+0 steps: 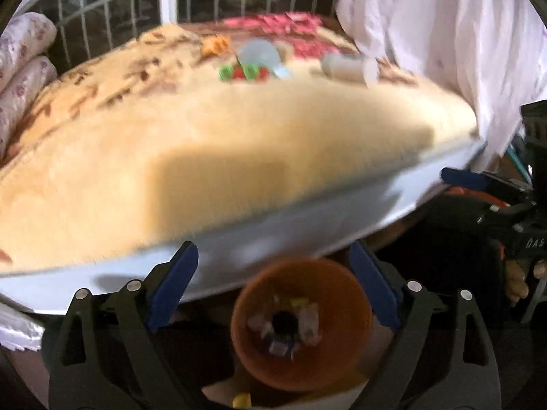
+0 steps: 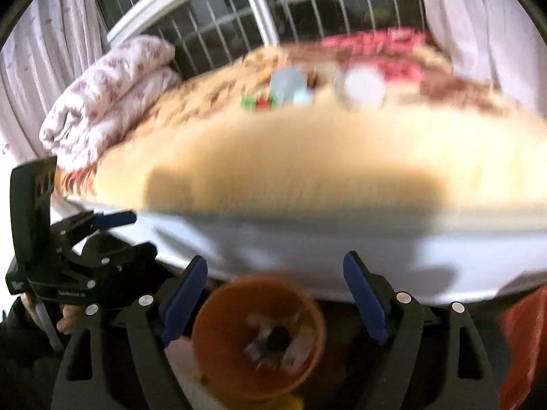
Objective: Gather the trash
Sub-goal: 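Grasp the white barcode container with the right tool while the left tool grasps the red-green toy car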
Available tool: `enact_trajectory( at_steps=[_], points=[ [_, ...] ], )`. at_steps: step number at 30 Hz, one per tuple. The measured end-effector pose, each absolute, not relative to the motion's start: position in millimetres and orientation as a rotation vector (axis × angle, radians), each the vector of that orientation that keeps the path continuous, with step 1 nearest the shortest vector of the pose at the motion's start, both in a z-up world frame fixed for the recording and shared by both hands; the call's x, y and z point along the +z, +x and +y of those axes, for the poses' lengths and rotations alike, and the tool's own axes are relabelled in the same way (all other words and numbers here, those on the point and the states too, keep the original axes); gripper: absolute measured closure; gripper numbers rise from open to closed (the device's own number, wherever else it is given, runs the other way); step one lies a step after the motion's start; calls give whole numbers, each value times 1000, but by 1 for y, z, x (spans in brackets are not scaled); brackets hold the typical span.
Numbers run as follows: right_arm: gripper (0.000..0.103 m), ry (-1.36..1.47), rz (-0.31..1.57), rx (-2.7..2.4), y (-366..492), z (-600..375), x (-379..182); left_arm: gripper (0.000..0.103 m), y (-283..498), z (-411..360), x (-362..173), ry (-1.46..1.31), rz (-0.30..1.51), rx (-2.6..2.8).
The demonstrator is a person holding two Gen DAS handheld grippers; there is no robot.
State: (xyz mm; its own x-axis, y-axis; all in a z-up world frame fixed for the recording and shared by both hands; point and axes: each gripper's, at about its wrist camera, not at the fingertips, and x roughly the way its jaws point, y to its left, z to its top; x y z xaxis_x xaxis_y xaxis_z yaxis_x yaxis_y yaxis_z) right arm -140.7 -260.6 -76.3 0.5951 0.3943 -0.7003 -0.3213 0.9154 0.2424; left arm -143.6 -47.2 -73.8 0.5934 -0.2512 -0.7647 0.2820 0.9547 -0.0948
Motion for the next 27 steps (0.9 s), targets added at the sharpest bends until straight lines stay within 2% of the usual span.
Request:
enact_trajectory(
  at_steps=[6, 8, 16, 17, 19, 21, 27],
  points=[
    [14, 10, 659, 333, -82, -270, -29, 14, -101, -37, -65, -103, 873, -256],
    [14, -6, 636, 288, -52, -268, -24, 14, -90, -33, -64, -141, 865, -243],
    [14, -20, 729, 234, 50, -265, -55, 14, -64, -40, -64, -109, 867, -184],
    [15, -20, 750, 235, 58, -264, -60, 12, -60, -41, -64, -111, 867, -179],
    [57, -21, 821, 236, 69, -260, -74, 12, -53, -45, -63, -112, 864, -163],
    [56, 12, 868, 236, 74, -262, -85, 12, -43, -49, -61, -123, 860, -151],
    [56, 78, 770, 239, 55, -276, -91, 12, 12, -75, -60, -155, 885, -118]
  ],
)
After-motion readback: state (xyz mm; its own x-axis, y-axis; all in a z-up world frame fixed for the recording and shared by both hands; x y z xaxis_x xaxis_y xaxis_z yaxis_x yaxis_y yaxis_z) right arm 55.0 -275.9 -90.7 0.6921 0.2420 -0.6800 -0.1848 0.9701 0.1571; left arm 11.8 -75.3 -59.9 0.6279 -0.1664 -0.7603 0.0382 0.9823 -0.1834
